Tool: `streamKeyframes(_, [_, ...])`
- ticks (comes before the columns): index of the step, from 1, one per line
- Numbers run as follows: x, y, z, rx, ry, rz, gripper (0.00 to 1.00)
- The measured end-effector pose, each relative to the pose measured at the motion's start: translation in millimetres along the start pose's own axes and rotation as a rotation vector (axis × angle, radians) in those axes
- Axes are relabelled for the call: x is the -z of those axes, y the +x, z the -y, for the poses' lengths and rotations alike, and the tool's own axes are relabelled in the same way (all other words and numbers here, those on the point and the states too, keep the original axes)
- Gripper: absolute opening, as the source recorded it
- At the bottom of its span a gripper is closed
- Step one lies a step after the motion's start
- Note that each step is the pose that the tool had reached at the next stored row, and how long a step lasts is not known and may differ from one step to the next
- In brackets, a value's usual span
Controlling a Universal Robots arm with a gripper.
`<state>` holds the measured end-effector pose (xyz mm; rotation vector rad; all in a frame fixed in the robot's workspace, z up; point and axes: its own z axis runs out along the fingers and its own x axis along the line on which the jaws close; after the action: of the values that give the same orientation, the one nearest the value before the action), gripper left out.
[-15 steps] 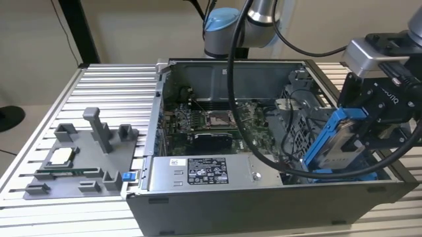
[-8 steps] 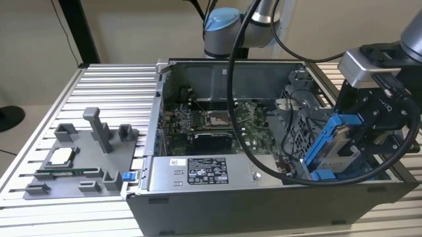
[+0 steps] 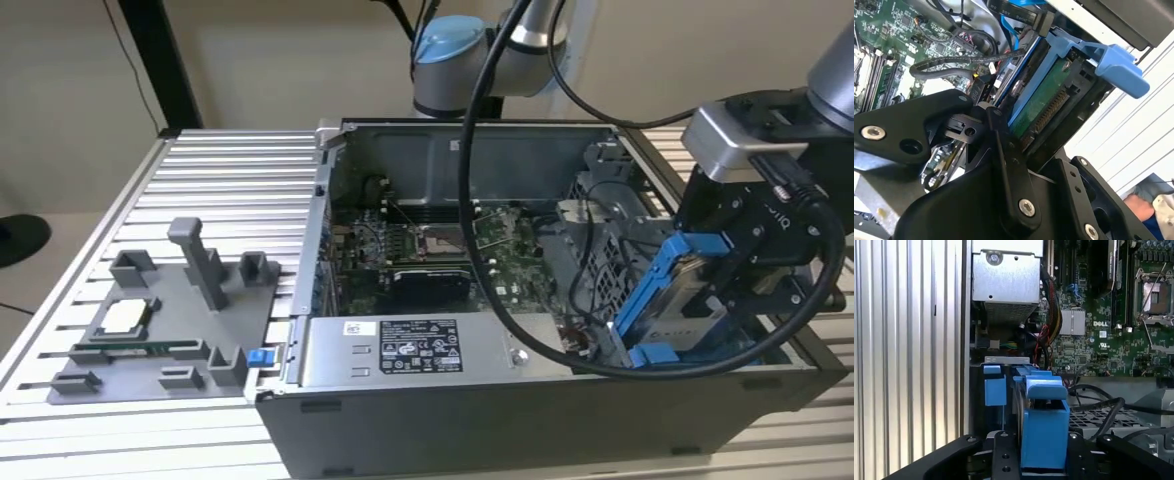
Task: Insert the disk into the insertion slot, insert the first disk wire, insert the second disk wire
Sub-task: 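Insert the disk into the insertion slot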
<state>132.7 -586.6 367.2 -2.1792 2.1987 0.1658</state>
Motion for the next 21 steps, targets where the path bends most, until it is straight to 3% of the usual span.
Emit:
streamKeyframes(1, [-0.3, -0.2, 0.1, 0.000, 0.0001, 0.0017, 0.00])
streamKeyframes(2, [-0.5, -0.1, 0.2, 0.001, 0.0003, 0.0017, 1.00])
streamKeyframes(14, [1.1, 0.0, 0.0, 0.000, 0.0000, 0.0002, 1.00])
streamKeyframes(21, [17.7, -1.8, -0.9, 0.000, 0.0000, 0.0010, 1.00])
